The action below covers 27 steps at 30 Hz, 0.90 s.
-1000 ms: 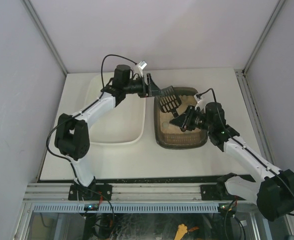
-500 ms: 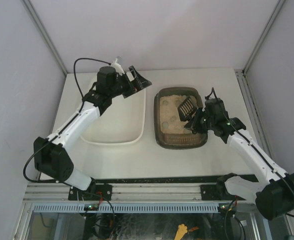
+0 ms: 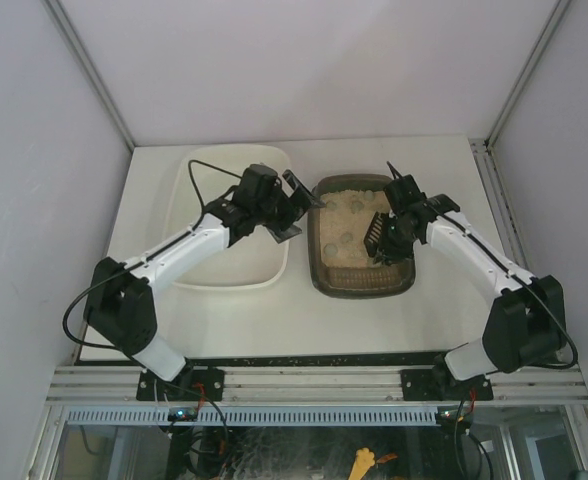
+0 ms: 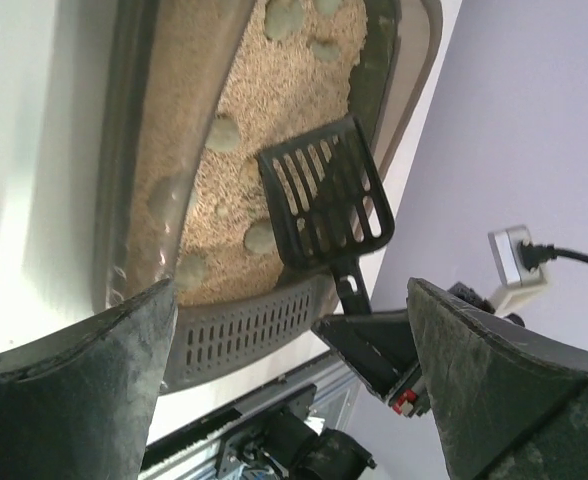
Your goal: Clean the litter box
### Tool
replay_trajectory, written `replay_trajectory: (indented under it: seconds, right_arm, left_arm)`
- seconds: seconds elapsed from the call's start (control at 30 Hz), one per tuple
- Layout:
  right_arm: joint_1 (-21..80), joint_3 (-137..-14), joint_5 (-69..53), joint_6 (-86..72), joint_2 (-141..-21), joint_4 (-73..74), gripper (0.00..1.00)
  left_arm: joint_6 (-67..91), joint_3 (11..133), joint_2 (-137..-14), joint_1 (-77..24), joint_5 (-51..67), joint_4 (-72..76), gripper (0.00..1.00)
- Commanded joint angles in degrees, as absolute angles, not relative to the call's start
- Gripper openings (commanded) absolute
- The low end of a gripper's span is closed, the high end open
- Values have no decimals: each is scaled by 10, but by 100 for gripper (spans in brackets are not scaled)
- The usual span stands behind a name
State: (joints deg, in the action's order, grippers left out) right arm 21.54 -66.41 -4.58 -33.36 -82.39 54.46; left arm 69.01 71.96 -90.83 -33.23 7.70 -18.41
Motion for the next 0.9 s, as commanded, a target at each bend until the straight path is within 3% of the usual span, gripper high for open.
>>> replay_trajectory:
  seconds: [0.0,0.57,0.87]
  right_arm:
    - [221,-704,-66,-298,-845,565,0]
    - [223,-761,-224,-271,-974,538,0]
    - [211,-760,-292,-279,-981,480,0]
  left_arm:
    - [733,732,-909,-349,68,-181,99]
    - [732,708,-880,-342,37,-174,100]
    - [710,707,-873,-327,41,-160,100]
